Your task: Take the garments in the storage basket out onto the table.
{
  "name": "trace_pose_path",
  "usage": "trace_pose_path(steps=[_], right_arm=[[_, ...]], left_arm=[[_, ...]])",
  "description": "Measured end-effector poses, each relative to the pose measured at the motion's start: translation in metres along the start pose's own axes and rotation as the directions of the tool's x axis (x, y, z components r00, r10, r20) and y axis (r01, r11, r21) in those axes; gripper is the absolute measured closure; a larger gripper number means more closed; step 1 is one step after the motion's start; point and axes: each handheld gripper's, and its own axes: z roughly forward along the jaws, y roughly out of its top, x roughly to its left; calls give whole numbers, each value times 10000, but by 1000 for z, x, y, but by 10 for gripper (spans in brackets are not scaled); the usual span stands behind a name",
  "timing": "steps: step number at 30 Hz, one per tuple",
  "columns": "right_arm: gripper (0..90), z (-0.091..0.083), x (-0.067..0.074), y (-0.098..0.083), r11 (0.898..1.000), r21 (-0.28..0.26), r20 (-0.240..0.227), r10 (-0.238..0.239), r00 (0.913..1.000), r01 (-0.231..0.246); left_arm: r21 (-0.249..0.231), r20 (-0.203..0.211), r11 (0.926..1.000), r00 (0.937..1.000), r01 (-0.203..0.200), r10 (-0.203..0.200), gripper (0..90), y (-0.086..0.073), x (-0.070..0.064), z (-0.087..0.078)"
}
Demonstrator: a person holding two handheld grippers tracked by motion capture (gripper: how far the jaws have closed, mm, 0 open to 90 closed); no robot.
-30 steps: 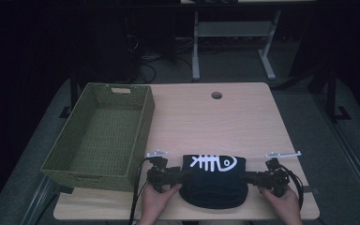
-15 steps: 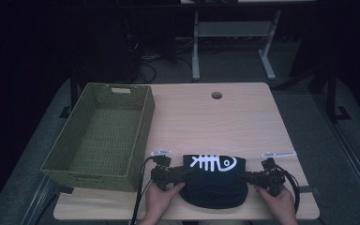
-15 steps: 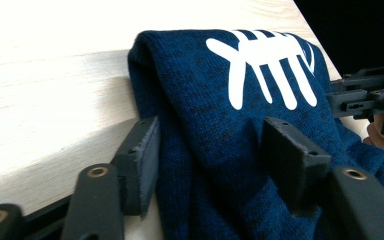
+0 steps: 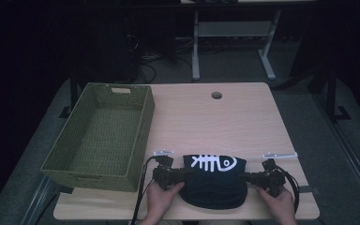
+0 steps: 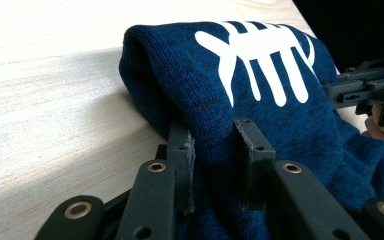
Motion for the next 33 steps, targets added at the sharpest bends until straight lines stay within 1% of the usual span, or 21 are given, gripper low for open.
trace_pose_path(steps=[2, 5, 7, 10, 11, 12, 13, 14, 19, 20, 23, 24, 25, 26, 27, 28, 29, 30, 31, 32, 33], right_arm=[[790, -1, 1, 1, 10000, -42, -21, 8, 10000, -8], [792, -7, 6, 5, 9998, -143, -71, -143, 9999, 142], [792, -8, 8, 6, 9997, -168, -65, -157, 9999, 156], [795, -14, 12, 13, 9992, -340, -151, -212, 9997, 206], [795, -14, 12, 13, 9992, -340, -151, -212, 9997, 206], [795, -16, 16, 17, 9991, -373, -175, -192, 9997, 185], [795, -16, 16, 17, 9991, -373, -175, -192, 9997, 185], [795, -18, 20, 21, 9984, -481, -173, -296, 9994, 288], [795, -21, 26, 30, 9978, -575, -242, -358, 9991, 343], [795, -22, 28, 34, 9973, -613, -242, -410, 9989, 394], [796, -22, 31, 38, 9975, -611, -297, -374, 9989, 355], [796, -21, 33, 43, 9974, -608, -324, -404, 9987, 383], [796, -21, 33, 43, 9974, -608, -324, -404, 9987, 383], [795, -21, 36, 48, 9976, -588, -410, -389, 9984, 364], [795, -21, 36, 48, 9976, -588, -410, -389, 9984, 364], [795, -21, 39, 53, 9977, -565, -445, -410, 9982, 385], [796, -21, 40, 56, 9975, -583, -495, -432, 9978, 403], [796, -22, 42, 59, 9970, -610, -506, -499, 9975, 468], [796, -22, 42, 59, 9970, -610, -506, -499, 9975, 468], [796, -22, 47, 64, 9967, -605, -507, -563, 9971, 532], [796, -22, 47, 64, 9967, -605, -507, -563, 9971, 532]], left_arm=[[-100, 111, 9999, 9999, 101, -100, 731, 1, 0, -2], [-239, 152, 9997, 9999, 4, 0, 732, 6, -5, -8], [-276, 148, 9996, 9999, -27, 31, 733, 8, -7, -10], [-384, 282, 9992, 9996, -79, 89, 733, 15, -11, -17], [-417, 293, 9991, 9995, -111, 123, 733, 17, -13, -19], [-470, 265, 9987, 9994, -216, 229, 733, 22, -16, -24], [-470, 265, 9987, 9994, -216, 229, 733, 22, -16, -24], [-547, 239, 9981, 9993, -288, 301, 733, 26, -18, -28], [-603, 282, 9979, 9993, -248, 265, 734, 34, -19, -36], [-595, 344, 9981, 9992, -178, 199, 734, 37, -19, -39], [-620, 396, 9980, 9991, -122, 146, 733, 41, -18, -42], [-632, 396, 9979, 9991, -125, 151, 734, 43, -18, -45], [-646, 384, 9978, 9991, -146, 171, 734, 44, -18, -47], [-681, 435, 9976, 9989, -122, 152, 734, 47, -18, -51], [-681, 435, 9976, 9989, -122, 152, 733, 47, -18, -51], [-744, 408, 9971, 9990, -139, 170, 733, 51, -18, -56], [-744, 408, 9971, 9990, -139, 170, 733, 51, -18, -56], [-859, 409, 9962, 9990, -118, 154, 733, 54, -18, -62], [-859, 409, 9962, 9990, -118, 154, 733, 54, -18, -62], [-898, 449, 9959, 9989, -128, 169, 734, 57, -18, -67], [-898, 449, 9959, 9989, -128, 169, 734, 57, -18, -67]])
